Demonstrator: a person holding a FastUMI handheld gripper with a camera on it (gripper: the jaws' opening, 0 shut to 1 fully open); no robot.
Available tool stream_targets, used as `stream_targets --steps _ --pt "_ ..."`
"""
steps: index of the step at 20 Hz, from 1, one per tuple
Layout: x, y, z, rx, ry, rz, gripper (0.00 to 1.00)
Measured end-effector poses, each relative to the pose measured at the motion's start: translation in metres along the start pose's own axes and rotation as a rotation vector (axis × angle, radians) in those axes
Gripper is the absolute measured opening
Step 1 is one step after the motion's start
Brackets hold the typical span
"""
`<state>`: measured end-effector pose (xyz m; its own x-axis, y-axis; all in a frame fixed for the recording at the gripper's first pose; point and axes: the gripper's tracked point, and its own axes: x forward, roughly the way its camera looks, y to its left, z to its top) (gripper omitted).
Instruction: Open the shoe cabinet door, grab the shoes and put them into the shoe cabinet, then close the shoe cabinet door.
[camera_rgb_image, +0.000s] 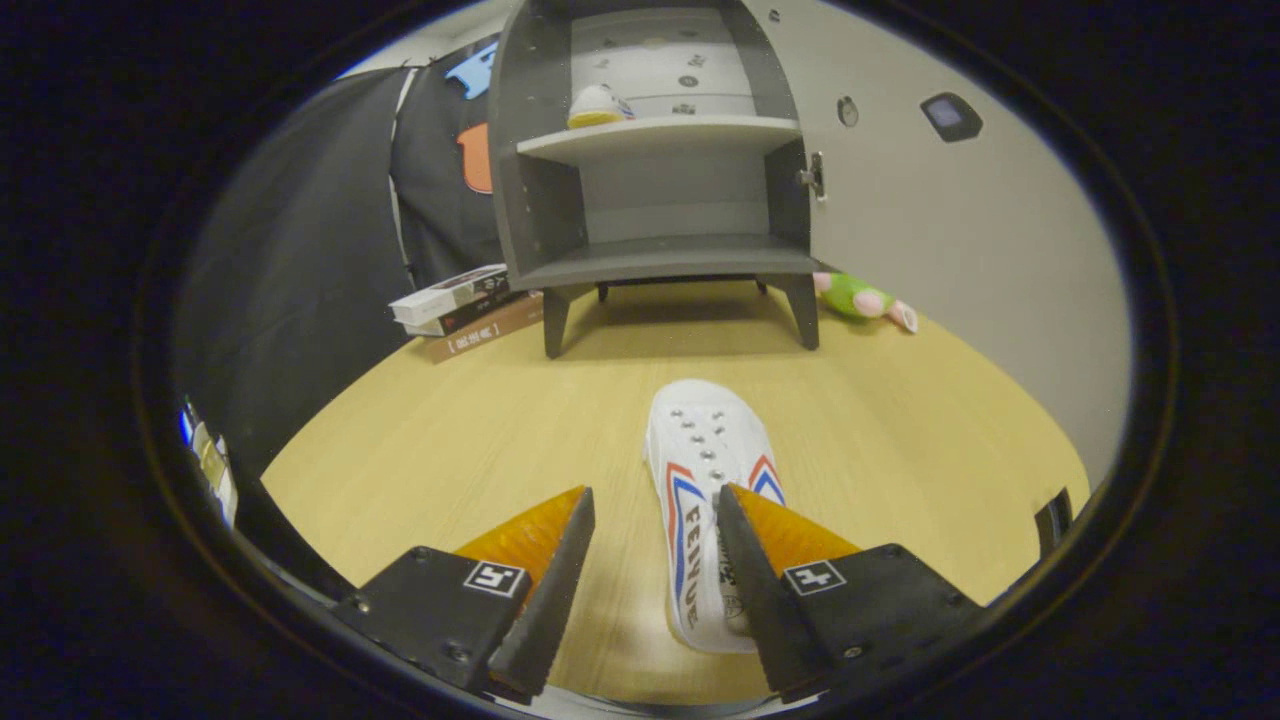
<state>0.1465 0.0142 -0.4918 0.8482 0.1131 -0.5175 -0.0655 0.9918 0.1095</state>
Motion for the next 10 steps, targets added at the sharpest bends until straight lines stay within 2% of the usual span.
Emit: stream_targets --steps 3,8,10 --pt "0.01 -0.003 0.0 0.012 -0.016 -0.033 0.7" --pt "0.018 -0.011 -0.009 0.068 0.106 -0.069 0.55" --pt "0.017 -0.011 -0.009 0.063 0.098 -0.053 0.38"
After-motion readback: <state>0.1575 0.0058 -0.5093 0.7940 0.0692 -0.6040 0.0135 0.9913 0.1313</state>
